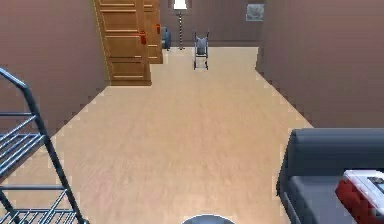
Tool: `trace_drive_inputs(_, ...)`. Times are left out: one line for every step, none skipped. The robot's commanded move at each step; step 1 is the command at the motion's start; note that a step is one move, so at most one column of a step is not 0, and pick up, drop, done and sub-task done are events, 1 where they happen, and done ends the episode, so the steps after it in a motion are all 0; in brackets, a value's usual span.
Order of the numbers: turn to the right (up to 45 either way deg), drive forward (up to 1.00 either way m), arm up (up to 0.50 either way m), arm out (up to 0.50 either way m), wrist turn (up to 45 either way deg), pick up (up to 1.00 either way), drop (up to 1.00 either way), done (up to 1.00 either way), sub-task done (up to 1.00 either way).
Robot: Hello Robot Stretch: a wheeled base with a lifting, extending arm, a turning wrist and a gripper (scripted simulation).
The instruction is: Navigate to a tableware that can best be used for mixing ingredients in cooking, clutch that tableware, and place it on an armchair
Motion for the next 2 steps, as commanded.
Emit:
trace_drive_inputs(0.0,1.00,0.00,0.00,0.0,0.00,0.00,0.00,0.00)
trace_drive_inputs(3.0,0.00,0.00,0.00,0.0,0.00,0.00,0.00,0.00)
